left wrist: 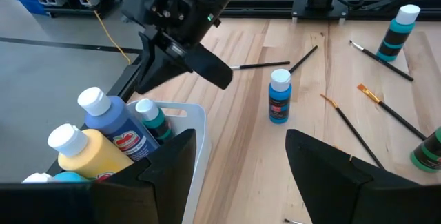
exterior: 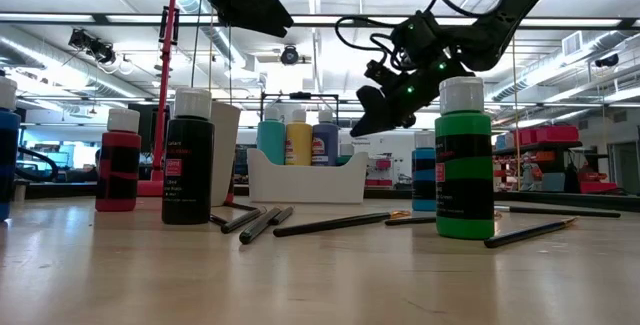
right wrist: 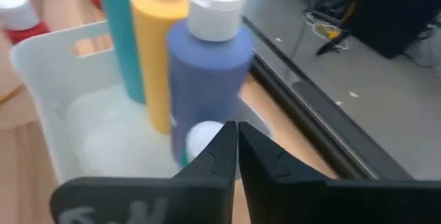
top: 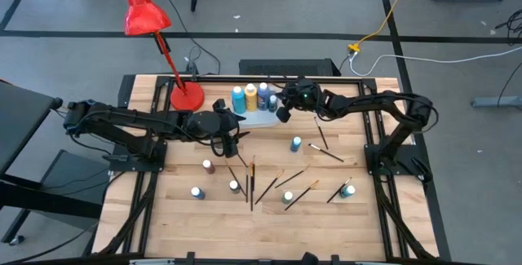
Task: Pick & Place Paint Supplies
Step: Put the light blue paint bottle into the white bin, then put the red paint bottles into the white bin
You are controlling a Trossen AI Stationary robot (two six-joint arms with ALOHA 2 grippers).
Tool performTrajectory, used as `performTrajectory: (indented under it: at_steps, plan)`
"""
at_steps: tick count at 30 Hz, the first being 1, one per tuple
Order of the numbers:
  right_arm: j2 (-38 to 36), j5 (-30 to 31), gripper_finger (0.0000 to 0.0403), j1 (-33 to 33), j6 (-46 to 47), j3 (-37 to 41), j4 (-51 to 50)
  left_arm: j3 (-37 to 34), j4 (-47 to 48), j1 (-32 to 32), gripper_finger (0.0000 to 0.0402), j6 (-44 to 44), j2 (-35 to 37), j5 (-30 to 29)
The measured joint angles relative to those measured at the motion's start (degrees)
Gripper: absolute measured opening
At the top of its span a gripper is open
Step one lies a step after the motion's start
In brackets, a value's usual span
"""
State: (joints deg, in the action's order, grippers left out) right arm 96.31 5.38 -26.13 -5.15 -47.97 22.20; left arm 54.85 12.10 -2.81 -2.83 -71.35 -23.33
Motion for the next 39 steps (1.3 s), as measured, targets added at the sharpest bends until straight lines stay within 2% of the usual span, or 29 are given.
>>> performTrajectory:
  at_steps: [3,7,22,30,34,39]
  plan:
    - [1.0,-2.8,0.0018,0.0,0.1,-0.1,1.8,0.0,0.0,0.0,0.0235,0.0,0.0,0.0]
    - [2.2,-2.8,0.0005,0.0,0.1,0.0,1.9,0.0,0.0,0.0,0.0235,0.0,0.0,0.2]
    - [2.3,-1.5,0.0006,-0.1,0.0,0.0,2.5,0.0,0.0,0.0,0.0235,0.1,0.0,0.3]
    - [-1.7,-1.8,0.0032,1.7,0.0,0.0,2.6,0.0,2.0,-1.2,0.0235,0.0,0.0,8.3]
    - [-4.3,-1.9,0.0051,4.0,-1.9,0.0,1.0,0.0,5.7,-4.5,0.0235,0.9,0.1,7.9]
    - [-6.0,-1.9,0.0094,7.2,-5.3,0.0,-0.6,0.0,8.6,-10.1,0.0235,3.0,0.1,6.5]
